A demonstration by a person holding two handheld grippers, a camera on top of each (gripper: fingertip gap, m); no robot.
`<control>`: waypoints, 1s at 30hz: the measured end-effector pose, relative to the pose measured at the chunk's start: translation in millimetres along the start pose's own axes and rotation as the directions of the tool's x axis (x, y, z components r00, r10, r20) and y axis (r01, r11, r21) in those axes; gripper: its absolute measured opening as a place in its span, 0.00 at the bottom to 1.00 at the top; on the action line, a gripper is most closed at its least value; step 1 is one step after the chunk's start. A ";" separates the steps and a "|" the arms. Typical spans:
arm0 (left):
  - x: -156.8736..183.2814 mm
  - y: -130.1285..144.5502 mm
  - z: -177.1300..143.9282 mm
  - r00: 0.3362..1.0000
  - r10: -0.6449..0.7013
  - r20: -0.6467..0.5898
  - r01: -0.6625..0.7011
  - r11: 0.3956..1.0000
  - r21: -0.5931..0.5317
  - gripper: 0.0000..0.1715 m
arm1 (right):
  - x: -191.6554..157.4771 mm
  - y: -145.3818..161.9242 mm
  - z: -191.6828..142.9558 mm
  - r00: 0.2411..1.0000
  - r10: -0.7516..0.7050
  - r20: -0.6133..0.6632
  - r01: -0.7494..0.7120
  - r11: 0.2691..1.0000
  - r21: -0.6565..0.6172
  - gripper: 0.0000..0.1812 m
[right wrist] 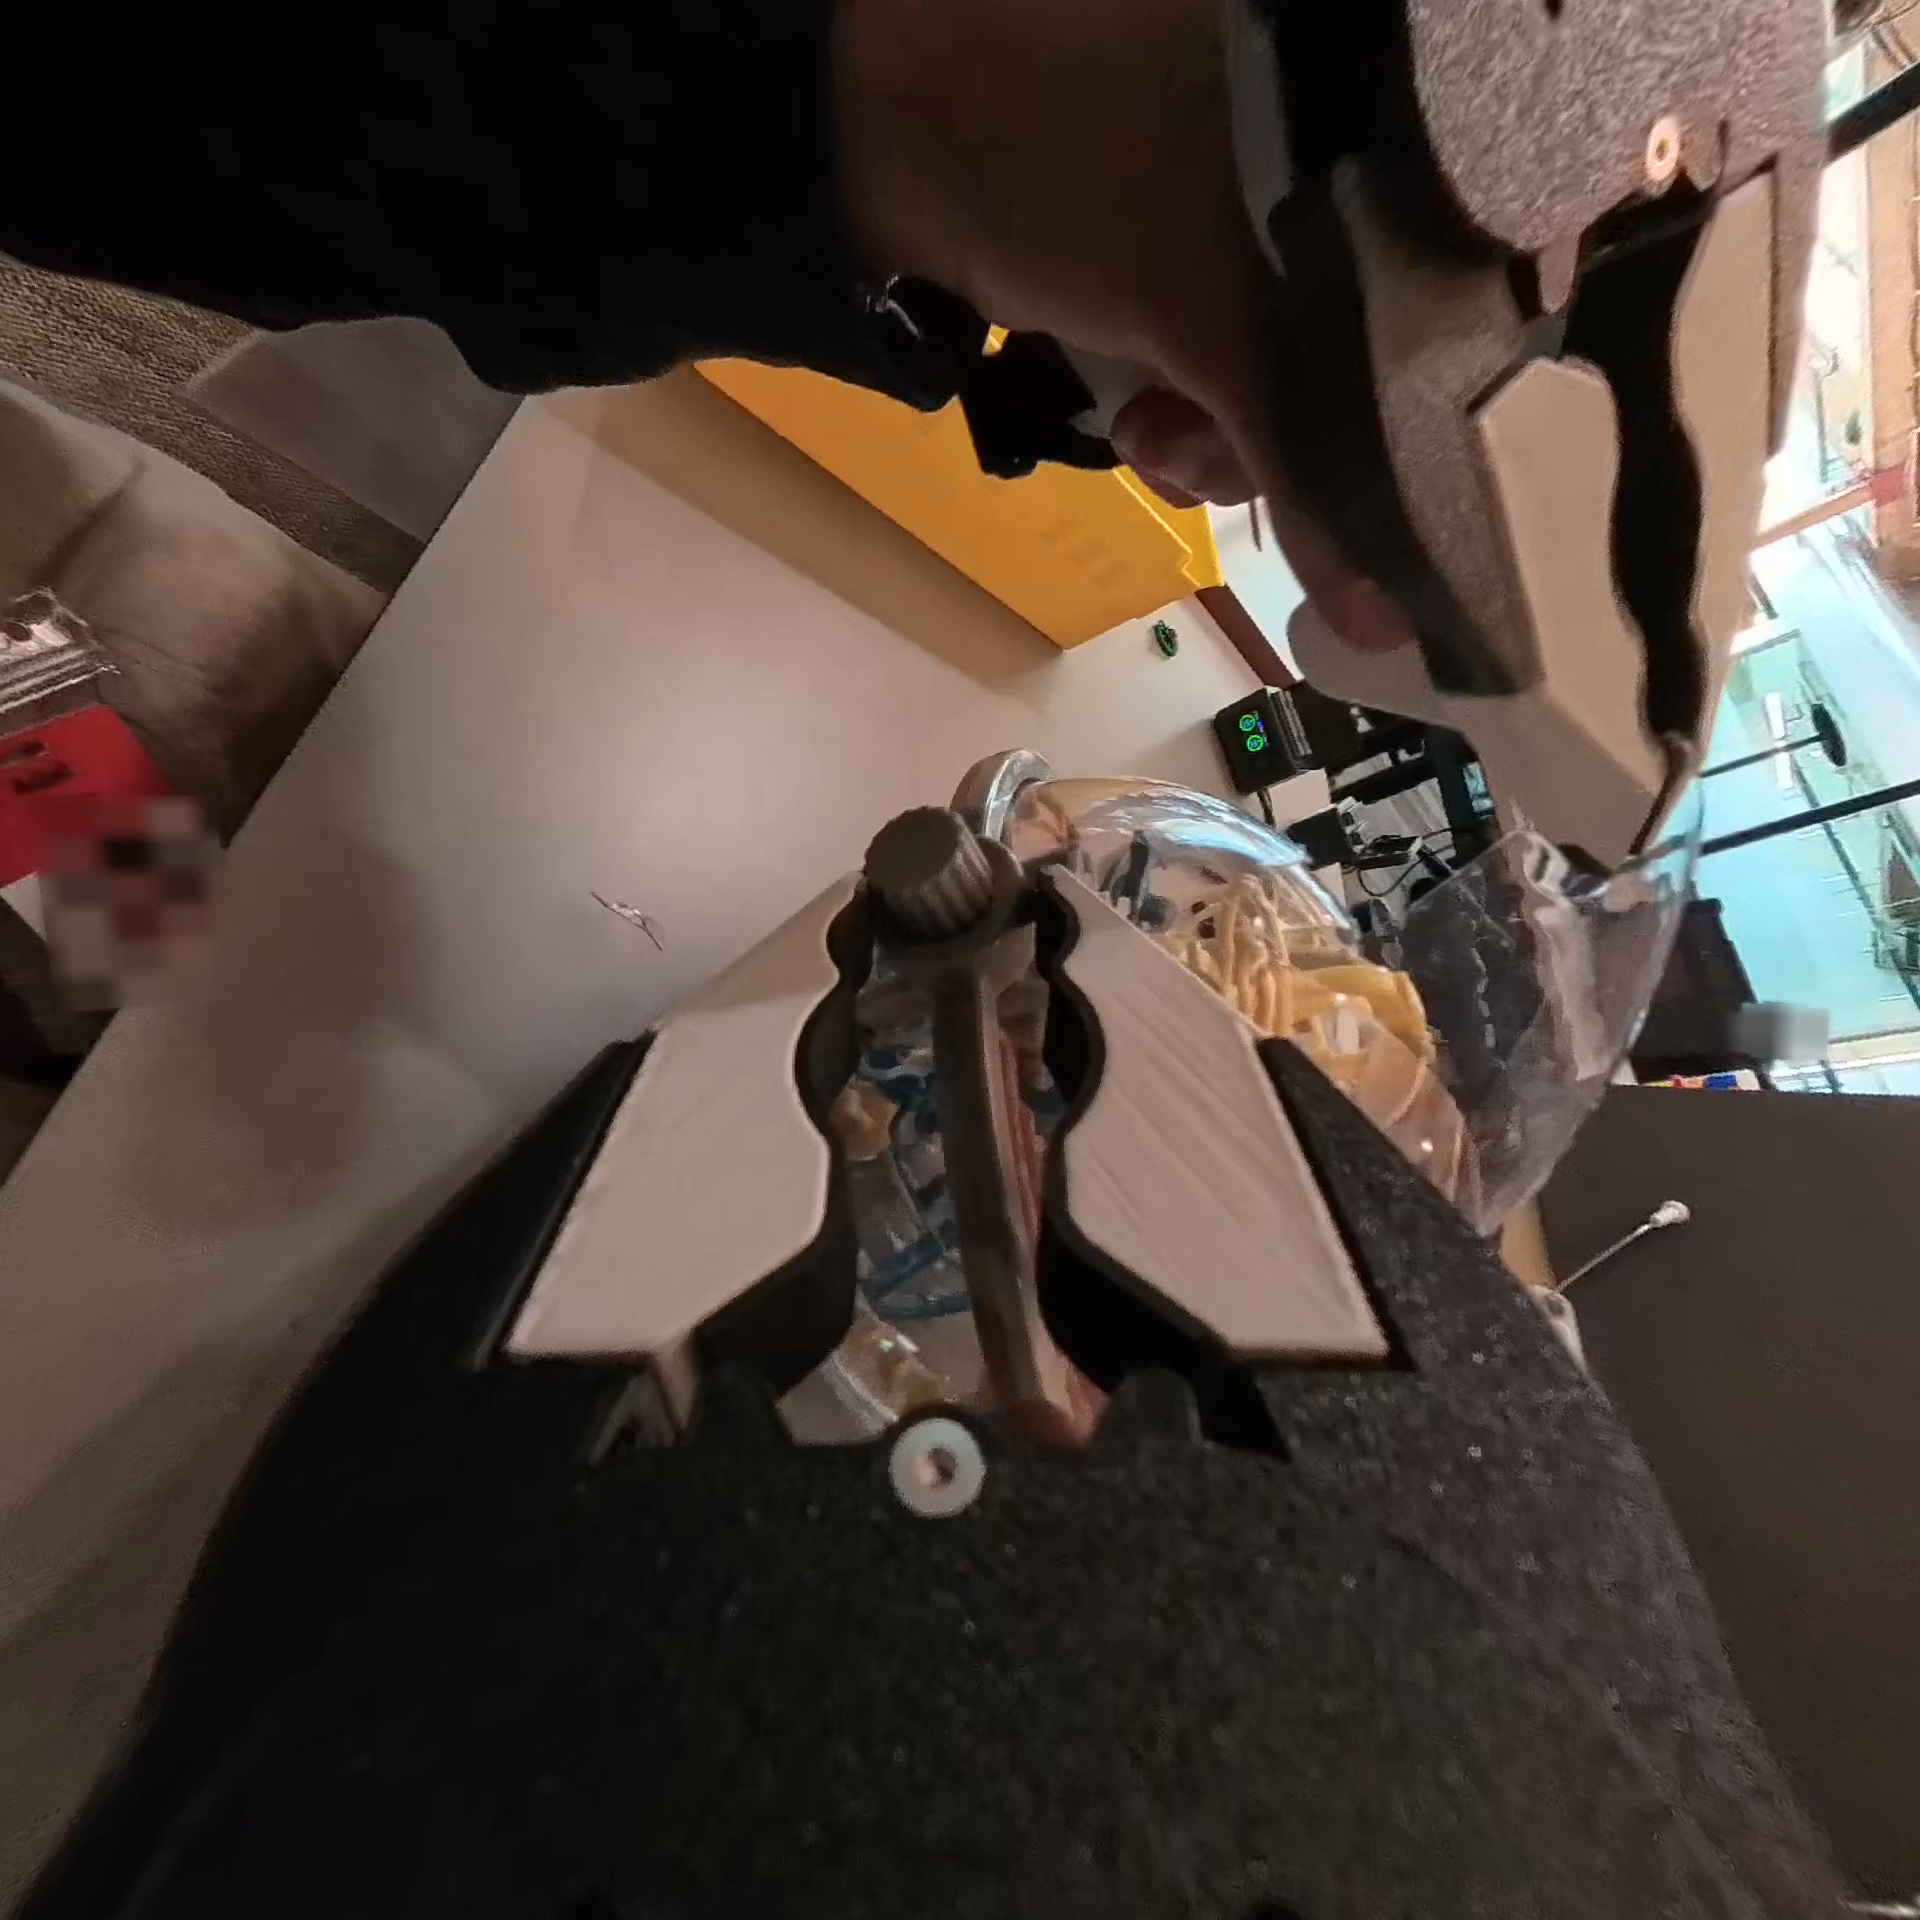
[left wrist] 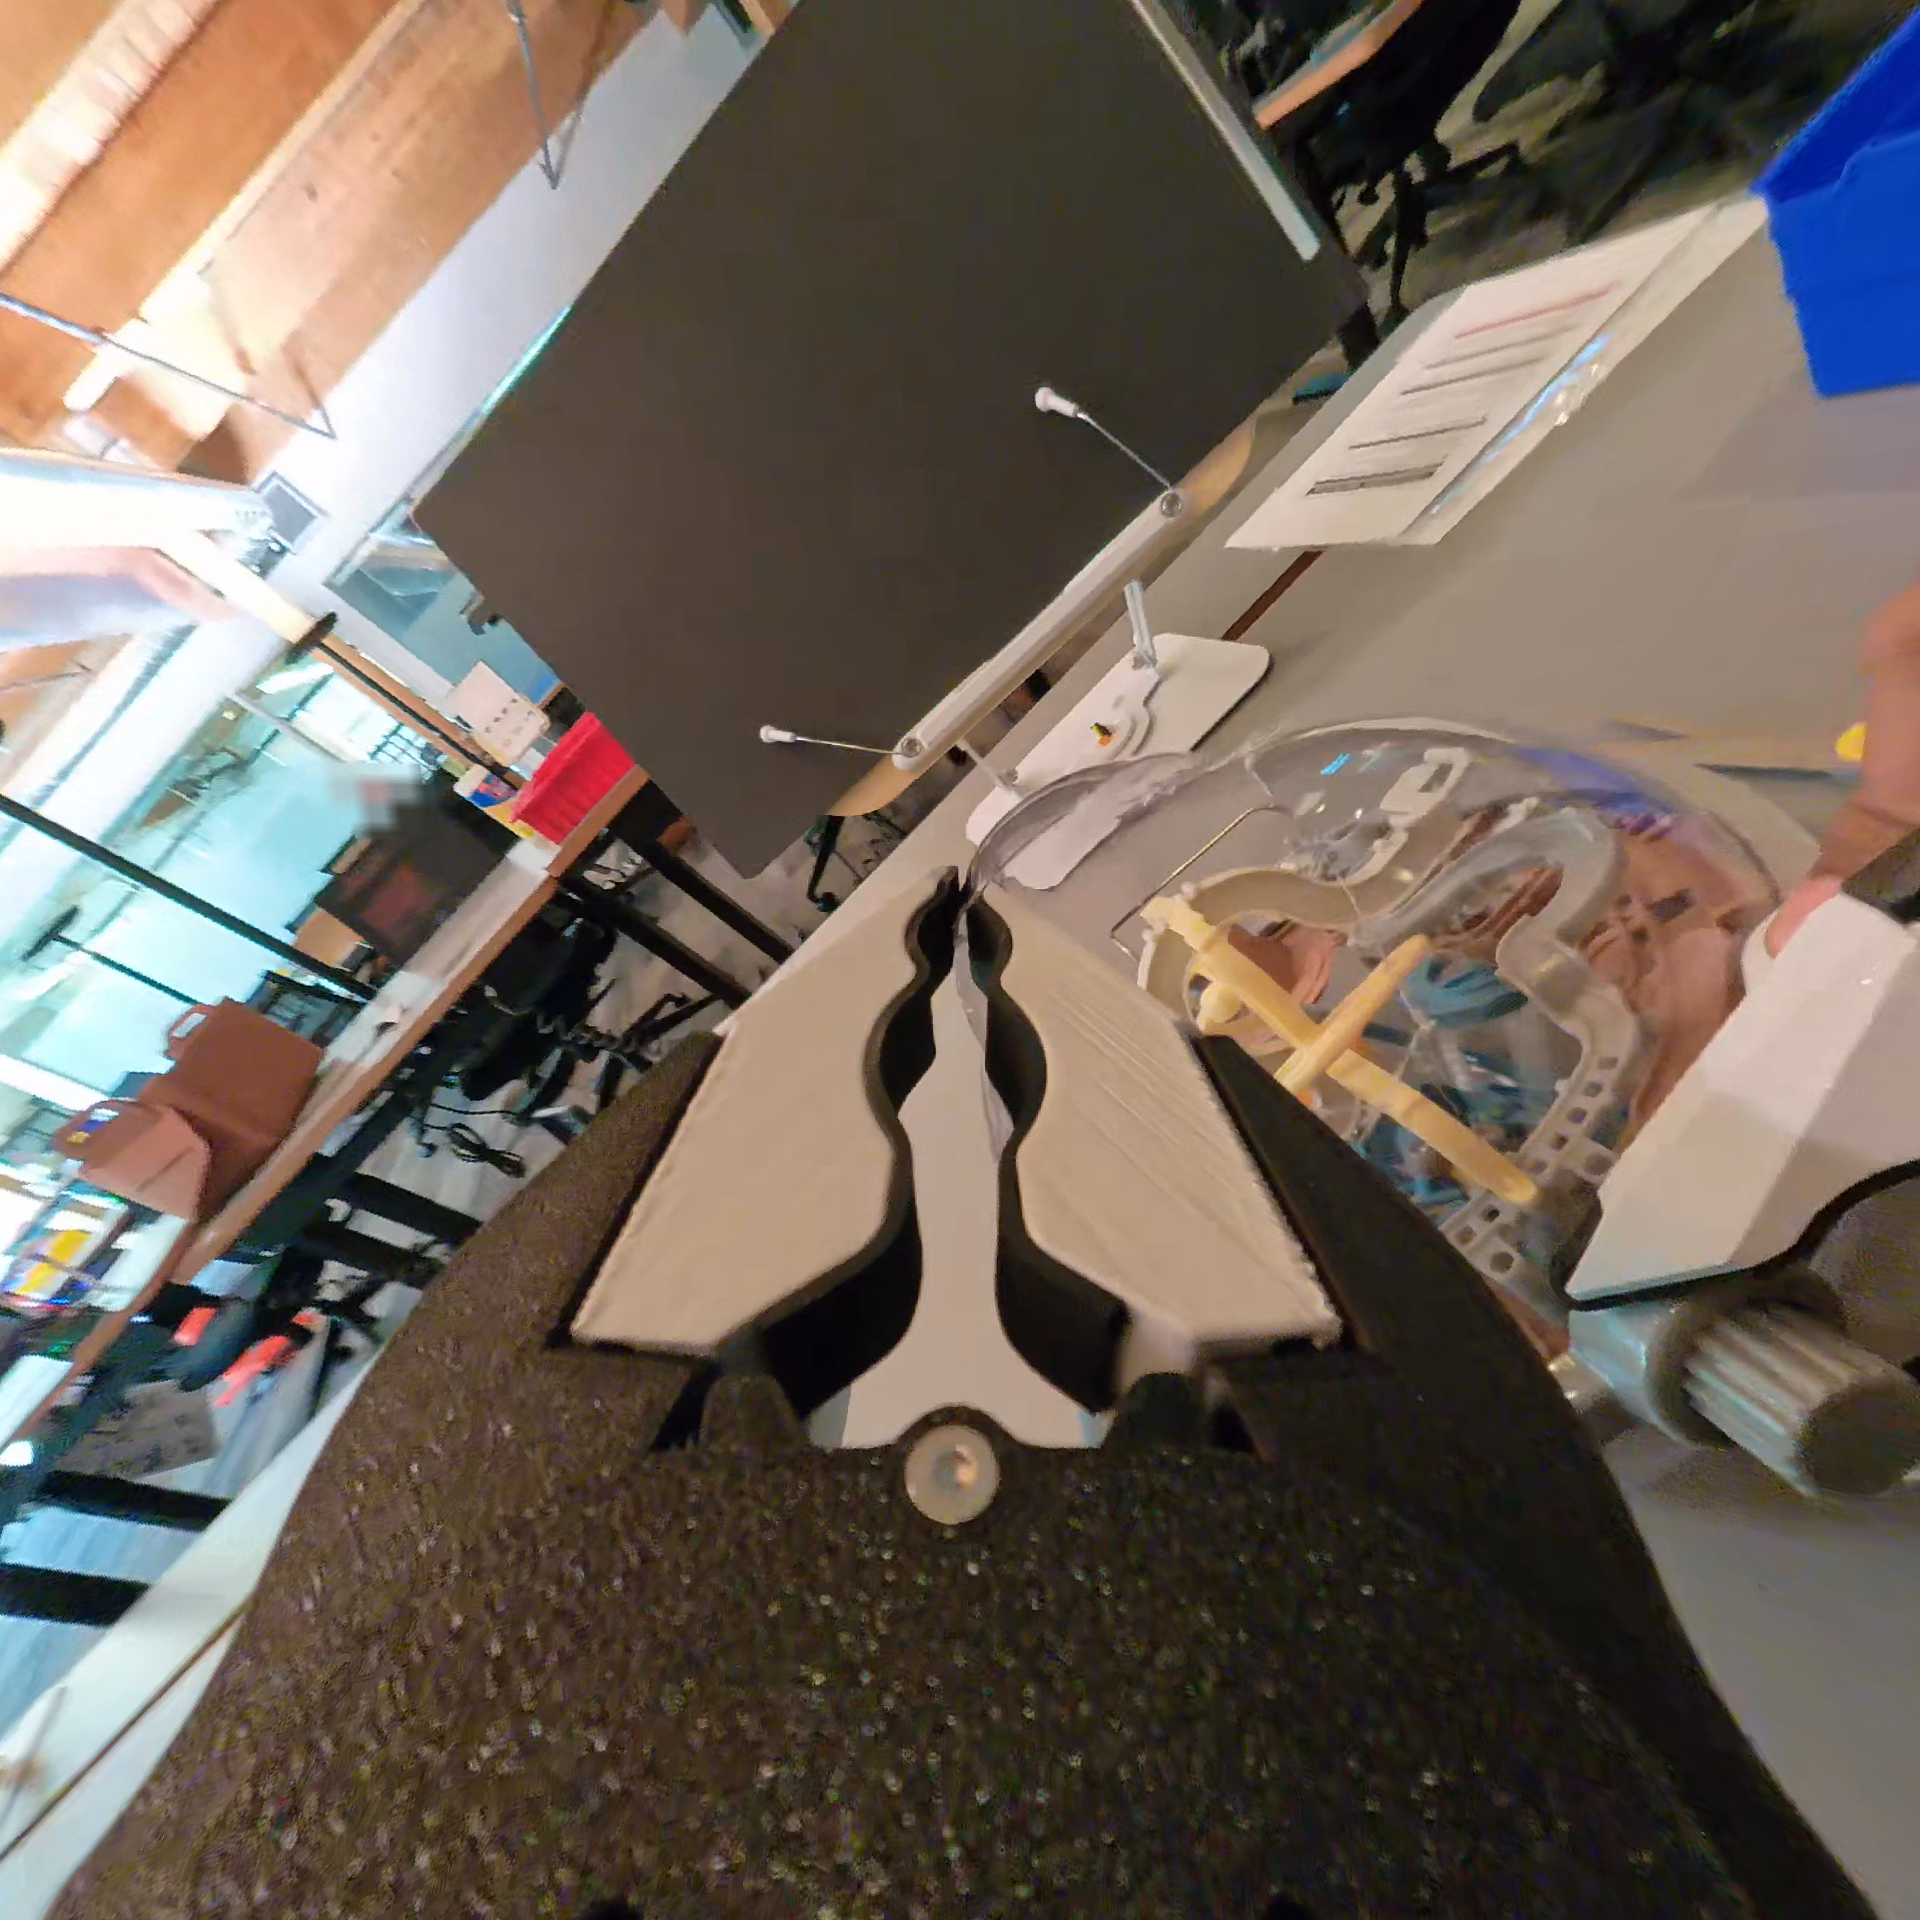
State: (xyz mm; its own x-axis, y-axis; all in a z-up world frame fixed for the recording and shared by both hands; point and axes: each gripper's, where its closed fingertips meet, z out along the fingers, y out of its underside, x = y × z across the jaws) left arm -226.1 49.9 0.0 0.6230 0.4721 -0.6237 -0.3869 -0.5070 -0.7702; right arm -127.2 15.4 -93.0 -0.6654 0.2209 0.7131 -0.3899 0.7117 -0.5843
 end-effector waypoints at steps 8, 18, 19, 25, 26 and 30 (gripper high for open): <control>-4.1 -4.8 11.4 0.998 -0.064 0.000 0.064 0.998 0.021 0.00 | 4.2 8.1 4.0 0.999 0.028 0.015 -0.028 1.000 -0.009 0.16; 12.9 -2.1 2.1 0.999 0.040 0.024 -0.042 0.997 0.067 0.00 | 1.6 7.6 2.7 0.990 0.141 0.001 -0.141 0.990 0.022 0.18; 16.3 -0.7 -2.0 0.996 0.080 0.048 -0.083 0.994 0.077 0.00 | 0.1 6.8 2.2 0.985 0.172 -0.007 -0.172 0.984 0.040 0.18; 24.5 3.7 -16.8 0.981 0.159 0.116 -0.170 0.981 0.093 0.00 | -3.3 -3.1 2.6 0.970 0.232 -0.078 -0.223 0.969 0.105 0.20; 23.0 5.0 -16.5 0.979 0.159 0.125 -0.171 0.981 0.091 0.00 | 0.6 -7.6 0.2 0.962 0.260 -0.083 -0.248 0.960 0.133 0.21; 15.3 13.9 -17.4 0.978 0.148 0.144 -0.161 0.983 0.082 0.00 | 33.2 -27.2 -27.1 0.883 0.458 -0.106 -0.394 0.843 0.367 0.24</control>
State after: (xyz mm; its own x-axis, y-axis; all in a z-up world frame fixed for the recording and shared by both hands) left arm -210.1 37.5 -17.9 0.4540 0.4907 -0.7437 -0.5370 -0.5154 -0.6679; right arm -121.4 21.4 -42.9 -0.6985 0.5916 0.4026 -0.3002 0.2684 -0.9153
